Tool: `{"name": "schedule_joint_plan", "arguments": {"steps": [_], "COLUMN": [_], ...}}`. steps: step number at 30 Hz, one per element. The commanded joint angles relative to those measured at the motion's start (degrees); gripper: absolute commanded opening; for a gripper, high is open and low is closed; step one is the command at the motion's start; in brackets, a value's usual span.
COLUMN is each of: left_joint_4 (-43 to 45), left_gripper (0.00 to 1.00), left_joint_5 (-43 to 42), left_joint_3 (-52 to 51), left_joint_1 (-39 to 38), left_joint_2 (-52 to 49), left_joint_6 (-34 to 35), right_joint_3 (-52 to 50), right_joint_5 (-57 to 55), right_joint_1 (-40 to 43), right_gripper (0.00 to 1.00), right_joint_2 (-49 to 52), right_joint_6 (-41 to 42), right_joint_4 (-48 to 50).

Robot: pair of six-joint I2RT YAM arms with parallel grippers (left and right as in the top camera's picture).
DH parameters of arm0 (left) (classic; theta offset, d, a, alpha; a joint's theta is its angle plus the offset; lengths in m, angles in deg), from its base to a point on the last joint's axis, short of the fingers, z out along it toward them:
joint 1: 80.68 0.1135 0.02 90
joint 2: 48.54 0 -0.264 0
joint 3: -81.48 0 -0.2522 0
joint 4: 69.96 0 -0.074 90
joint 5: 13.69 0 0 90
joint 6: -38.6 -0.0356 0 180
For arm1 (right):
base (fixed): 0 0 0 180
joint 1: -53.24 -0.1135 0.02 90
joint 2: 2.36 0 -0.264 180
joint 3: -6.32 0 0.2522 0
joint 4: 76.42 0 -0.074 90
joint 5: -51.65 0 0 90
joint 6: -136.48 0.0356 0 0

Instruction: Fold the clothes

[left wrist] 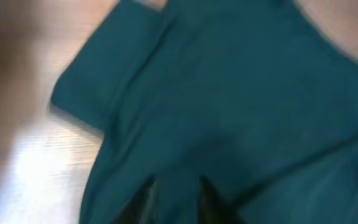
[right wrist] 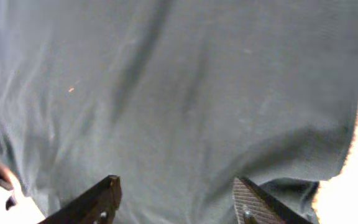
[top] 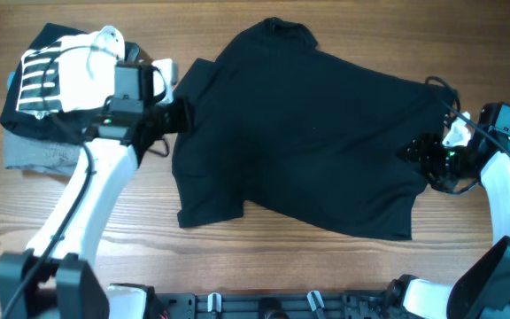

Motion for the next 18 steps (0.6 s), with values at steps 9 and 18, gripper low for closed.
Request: {"name": "schedule_joint_plan", "arguments": {"steps": [9,18], "left_joint_4": [32.13,27.74], "left_gripper": [0.04,0.04], "left_joint_5": [1.14,17.31], "left_joint_3": [0.09,0.07], "left_joint_1": [-2.95,6.64], "left_joint_2": [-29.64,-36.61], "left_joint_6": [-3.96,3.74], "right_joint_3": [1.01,-1.36], "right_joint_5": [5.35,-2.10], "right_joint_1": [-0.15,-0.15], "right_gripper": [0.67,0.68], "right_joint_2": [-17.99,-12.70], "right_joint_6": [-5.05,-3.15], "right_joint_4": [-4.70,-0.76]}}
